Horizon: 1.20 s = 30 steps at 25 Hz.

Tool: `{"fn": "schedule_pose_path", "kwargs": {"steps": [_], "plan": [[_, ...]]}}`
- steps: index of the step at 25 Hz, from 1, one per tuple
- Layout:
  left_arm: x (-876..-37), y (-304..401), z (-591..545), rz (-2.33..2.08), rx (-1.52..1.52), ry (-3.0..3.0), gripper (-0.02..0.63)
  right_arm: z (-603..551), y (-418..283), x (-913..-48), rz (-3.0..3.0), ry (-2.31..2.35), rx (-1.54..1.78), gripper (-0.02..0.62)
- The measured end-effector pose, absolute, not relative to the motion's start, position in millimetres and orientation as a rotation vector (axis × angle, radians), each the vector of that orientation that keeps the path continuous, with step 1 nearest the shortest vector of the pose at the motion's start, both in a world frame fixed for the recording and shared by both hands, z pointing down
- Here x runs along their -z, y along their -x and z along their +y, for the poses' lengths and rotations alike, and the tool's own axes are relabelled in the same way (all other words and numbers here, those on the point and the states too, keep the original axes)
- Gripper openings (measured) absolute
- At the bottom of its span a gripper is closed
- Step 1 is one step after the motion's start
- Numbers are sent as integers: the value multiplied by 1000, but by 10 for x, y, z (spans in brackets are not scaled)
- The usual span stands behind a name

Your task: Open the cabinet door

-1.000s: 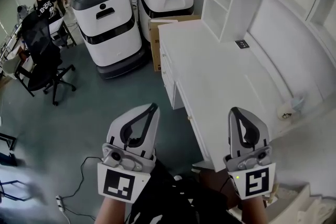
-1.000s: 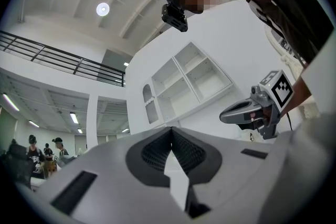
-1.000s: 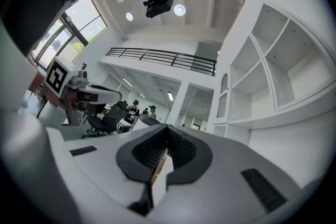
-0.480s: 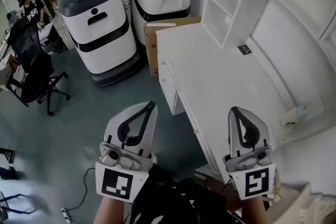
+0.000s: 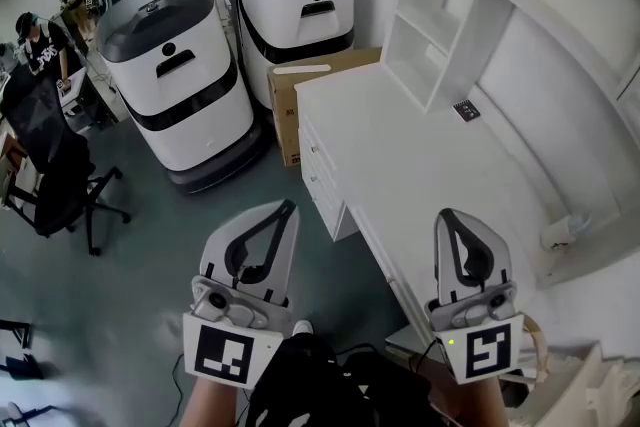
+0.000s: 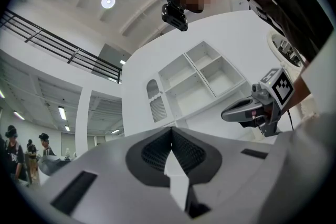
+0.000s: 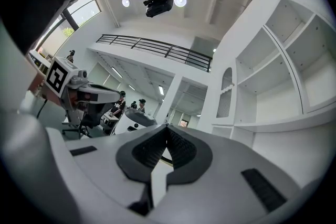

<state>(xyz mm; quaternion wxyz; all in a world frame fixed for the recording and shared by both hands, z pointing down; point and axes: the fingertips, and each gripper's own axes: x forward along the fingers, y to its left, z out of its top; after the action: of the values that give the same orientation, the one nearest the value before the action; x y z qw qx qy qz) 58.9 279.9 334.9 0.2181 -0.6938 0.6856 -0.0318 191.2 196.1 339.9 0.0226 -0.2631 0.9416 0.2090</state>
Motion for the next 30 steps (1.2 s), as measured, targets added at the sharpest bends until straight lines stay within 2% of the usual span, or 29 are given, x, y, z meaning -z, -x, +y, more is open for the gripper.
{"fn": "schedule_pose_path", "kwargs": {"steps": [15,30], "plan": [[-3352,173,2572,1780,23,2001,-2,1868,-1282,-3362,2874,994,-736,-2],[-3380,458,2477,1775,-28,2012,-2,1809,-969,-3426,2918,1010,-731,-2]]}}
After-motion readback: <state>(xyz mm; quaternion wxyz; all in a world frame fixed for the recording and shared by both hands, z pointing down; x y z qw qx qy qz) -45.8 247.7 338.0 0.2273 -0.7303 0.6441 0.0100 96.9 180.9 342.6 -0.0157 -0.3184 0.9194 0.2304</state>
